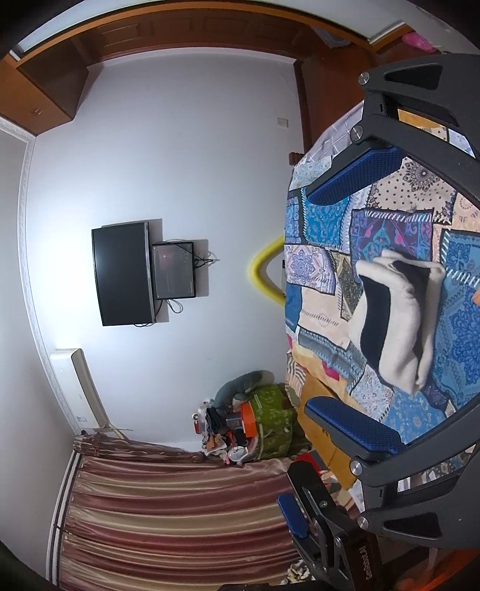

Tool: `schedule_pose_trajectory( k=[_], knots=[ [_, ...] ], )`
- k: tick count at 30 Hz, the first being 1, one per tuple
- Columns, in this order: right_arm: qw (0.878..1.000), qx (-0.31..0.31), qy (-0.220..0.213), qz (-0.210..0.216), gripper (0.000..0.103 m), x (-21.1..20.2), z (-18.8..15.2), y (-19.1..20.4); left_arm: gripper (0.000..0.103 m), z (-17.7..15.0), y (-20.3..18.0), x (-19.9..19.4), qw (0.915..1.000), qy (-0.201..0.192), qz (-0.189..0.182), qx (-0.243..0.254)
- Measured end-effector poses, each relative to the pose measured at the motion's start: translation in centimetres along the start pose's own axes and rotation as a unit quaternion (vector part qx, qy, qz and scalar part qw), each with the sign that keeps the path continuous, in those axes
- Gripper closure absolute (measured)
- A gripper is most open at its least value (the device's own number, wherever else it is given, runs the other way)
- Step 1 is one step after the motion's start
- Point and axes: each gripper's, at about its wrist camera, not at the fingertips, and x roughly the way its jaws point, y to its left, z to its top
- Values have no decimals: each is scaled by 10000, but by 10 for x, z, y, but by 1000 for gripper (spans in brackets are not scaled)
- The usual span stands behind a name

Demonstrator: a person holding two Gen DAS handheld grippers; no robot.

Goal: Fold small clothes

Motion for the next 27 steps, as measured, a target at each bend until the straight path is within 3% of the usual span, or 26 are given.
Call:
schedule_pose_trajectory(
  k=[27],
  knots=[
    [10000,33,-1,17,0,-3,2,0,0,-4,4,9,9998,148,66,-75]
  ],
)
